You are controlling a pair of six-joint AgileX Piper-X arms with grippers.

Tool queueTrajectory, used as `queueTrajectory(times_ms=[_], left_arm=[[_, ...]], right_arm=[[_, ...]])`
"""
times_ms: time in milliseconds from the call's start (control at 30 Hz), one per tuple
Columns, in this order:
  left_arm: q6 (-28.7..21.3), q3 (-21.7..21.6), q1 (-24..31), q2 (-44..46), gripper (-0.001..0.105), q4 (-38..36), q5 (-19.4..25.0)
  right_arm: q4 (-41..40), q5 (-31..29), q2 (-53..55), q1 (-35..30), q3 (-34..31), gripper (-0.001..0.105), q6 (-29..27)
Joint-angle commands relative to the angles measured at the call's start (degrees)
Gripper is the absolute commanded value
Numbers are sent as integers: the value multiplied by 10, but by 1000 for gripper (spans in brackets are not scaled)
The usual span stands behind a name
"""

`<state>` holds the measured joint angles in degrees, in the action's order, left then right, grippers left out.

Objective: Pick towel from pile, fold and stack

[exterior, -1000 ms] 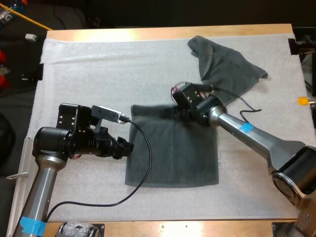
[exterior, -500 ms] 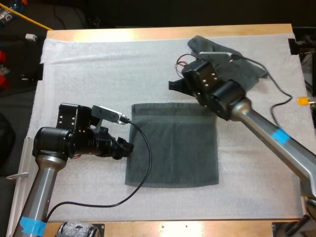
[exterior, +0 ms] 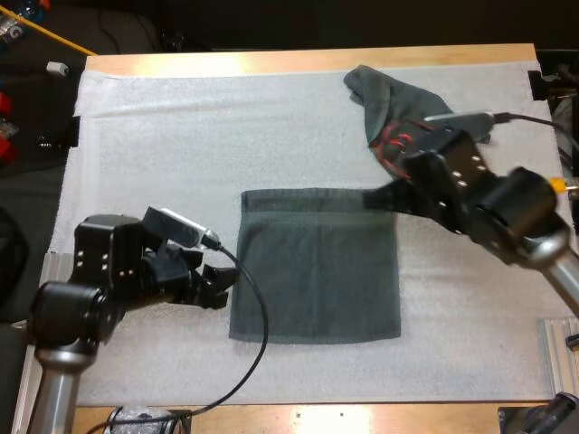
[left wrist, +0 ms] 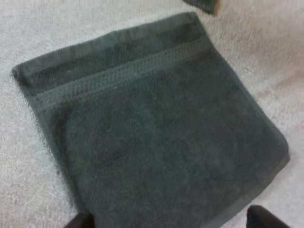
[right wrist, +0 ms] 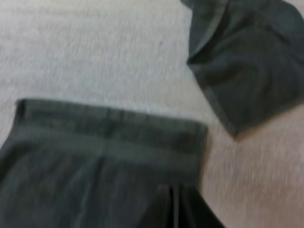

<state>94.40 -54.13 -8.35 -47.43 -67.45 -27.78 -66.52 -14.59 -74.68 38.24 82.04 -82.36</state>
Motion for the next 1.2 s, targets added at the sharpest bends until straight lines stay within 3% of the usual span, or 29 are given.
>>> queueTrajectory(times_ms=[0,67,233,333,533,700,800,867,1000,1167], left_arm=[[10,-1,-1,11,61,-10,-4],[10,-1,-1,25,61,-19,-4],[17,-1,-1,59,61,-45,-4],[17,-1,-1,79,61,-65,-4],[25,-1,-1,118,61,-111,-4],[32,-1,-1,142,61,-126,-4],[32,-1,-1,154,61,-140,-4],[31,2,-1,154,61,-141,-3],[31,30,-1,154,61,-137,-3],[31,51,-1,154,61,-137,-3]], right_arm=[[-22,7,16,1,4,0,4],[-43,16,36,3,4,4,15],[-86,20,95,29,4,36,43],[-112,20,127,52,4,47,70],[-160,2,183,122,-8,47,142],[-150,2,225,159,-93,47,201],[-83,3,252,164,-207,47,220],[-54,6,254,164,-249,47,226],[45,54,252,148,-365,47,245],[128,116,252,104,-451,47,247]])
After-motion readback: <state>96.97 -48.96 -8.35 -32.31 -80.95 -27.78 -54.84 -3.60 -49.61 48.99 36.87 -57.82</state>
